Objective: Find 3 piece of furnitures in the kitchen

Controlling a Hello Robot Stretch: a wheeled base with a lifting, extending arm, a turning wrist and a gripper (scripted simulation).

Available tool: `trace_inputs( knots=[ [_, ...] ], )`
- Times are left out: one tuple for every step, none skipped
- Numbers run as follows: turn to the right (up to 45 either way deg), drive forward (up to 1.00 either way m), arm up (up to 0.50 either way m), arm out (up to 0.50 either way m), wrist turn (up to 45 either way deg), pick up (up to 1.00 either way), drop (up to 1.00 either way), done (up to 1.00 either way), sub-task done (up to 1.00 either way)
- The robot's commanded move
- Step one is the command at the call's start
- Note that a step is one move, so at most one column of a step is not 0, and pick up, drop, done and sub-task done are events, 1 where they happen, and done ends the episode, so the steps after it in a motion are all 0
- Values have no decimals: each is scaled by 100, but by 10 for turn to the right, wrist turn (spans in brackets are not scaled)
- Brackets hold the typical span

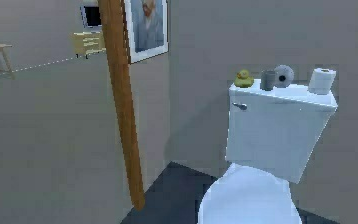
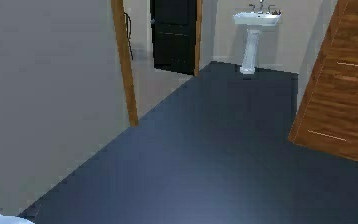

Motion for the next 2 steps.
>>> trace_inputs(
  knots=[
    [330,0,0,0,0,0,0,0,0],
    [0,5,0,0,0,0,0,0,0]
  ],
)
